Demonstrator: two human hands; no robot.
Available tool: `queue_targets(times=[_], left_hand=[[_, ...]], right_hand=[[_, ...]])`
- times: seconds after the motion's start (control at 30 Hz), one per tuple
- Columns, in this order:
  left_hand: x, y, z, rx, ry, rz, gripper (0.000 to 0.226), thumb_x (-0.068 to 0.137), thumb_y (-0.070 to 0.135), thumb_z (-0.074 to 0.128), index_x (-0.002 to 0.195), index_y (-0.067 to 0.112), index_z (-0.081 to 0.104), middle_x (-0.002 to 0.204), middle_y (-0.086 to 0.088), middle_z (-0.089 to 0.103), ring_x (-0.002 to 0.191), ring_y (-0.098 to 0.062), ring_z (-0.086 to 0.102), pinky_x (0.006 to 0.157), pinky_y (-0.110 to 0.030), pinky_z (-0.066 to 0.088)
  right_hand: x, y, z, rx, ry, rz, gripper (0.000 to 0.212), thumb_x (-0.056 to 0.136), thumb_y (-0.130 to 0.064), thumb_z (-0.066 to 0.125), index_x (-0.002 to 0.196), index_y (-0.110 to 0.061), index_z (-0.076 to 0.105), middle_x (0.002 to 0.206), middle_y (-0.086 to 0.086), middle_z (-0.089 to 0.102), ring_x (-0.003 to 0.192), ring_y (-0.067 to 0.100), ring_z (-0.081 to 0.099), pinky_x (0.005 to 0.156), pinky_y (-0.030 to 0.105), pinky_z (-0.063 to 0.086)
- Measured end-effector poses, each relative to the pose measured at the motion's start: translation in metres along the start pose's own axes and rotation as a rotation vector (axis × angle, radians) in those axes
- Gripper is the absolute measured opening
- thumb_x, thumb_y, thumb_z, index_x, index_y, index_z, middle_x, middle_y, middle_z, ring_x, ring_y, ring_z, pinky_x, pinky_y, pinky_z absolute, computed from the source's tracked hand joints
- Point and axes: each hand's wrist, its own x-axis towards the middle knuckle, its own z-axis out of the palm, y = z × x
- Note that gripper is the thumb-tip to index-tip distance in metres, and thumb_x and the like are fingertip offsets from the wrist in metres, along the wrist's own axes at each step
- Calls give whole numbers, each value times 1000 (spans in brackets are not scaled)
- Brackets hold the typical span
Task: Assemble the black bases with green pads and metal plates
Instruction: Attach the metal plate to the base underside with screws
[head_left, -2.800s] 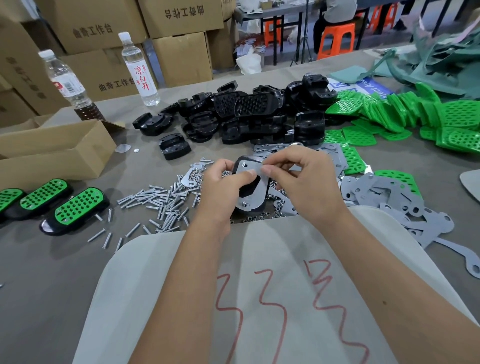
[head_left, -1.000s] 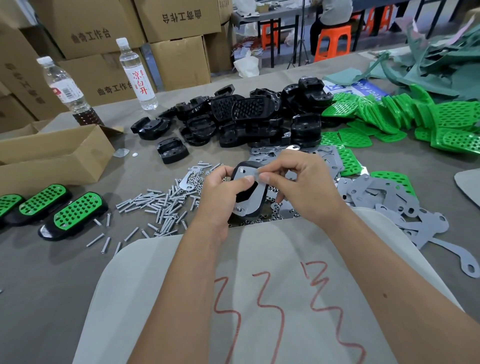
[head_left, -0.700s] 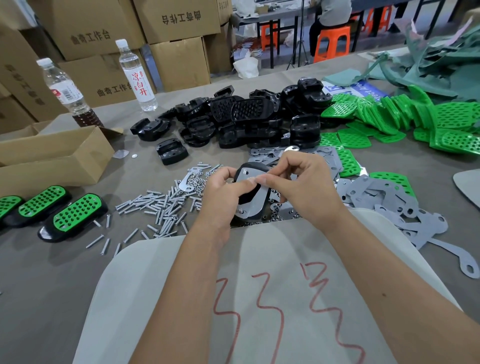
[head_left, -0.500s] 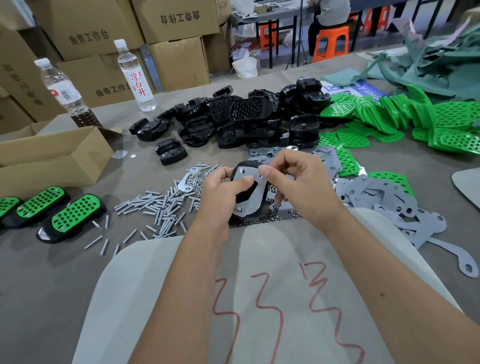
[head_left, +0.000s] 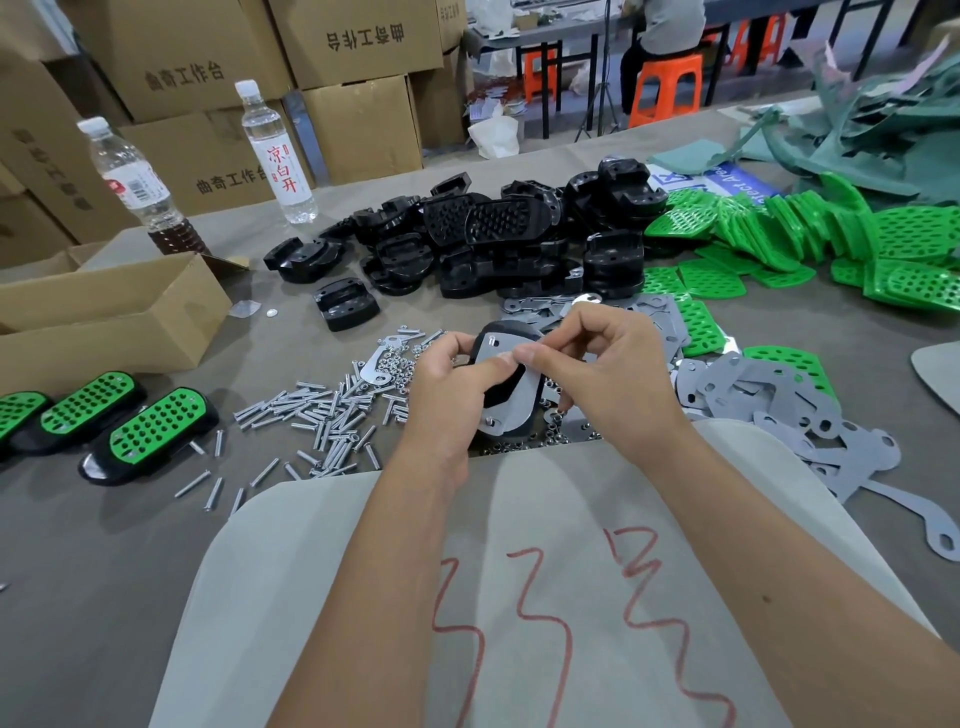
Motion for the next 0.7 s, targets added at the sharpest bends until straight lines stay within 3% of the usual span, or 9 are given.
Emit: queue_targets(times=[0.1,0.17,0.33,0.47,0.57,0.63,0.7], left_hand=[[0,1,0,-27,19,-3,13,87,9,75,86,15,63,79,-6,74,67,-23,69,58,-35,57],[1,3,-2,-41,42,-3,10,89,7,72,91,12,64,78,-4,72,66,-21,68,55,-30,55],[-1,2,1,-30,32,2,13,89,7,73,89,13,62,86,-10,72,72,-27,67,62,-38,55],[-1,3,0,-46,43,6,11,90,8,73,91,13,63,83,-7,71,69,-24,68,58,-34,55],[0,4,-1,-47,50,7,11,90,7,72,95,11,64,82,-7,72,71,-24,68,64,-38,55],[-1,4,0,-50,43,-1,12,89,7,73,94,10,64,85,-12,73,75,-29,69,69,-45,57],[0,4,-1,-62,47,-9,11,89,8,73,94,10,65,84,-10,73,75,-28,70,68,-43,58]], right_hand=[[-1,-1,0,92,-107,2,11,87,-15,84,93,-12,75,70,13,55,62,18,53,48,33,56],[0,0,0,143,-158,13,15,93,-5,76,106,-12,80,76,8,55,69,16,55,53,35,60],[1,4,2,146,-86,47,12,87,-5,82,82,-11,73,66,5,57,61,19,53,48,30,55],[0,2,3,230,-123,48,9,93,-6,76,99,-13,77,72,14,54,65,20,53,51,30,57],[0,1,5,221,-127,64,6,93,-4,75,93,-10,77,78,25,61,64,20,58,50,29,57],[-1,3,7,208,-96,58,10,90,-7,79,89,-7,70,71,21,55,62,21,53,48,31,56],[-1,3,8,237,-115,60,9,92,-7,78,99,-10,73,68,8,50,63,19,51,51,33,58]])
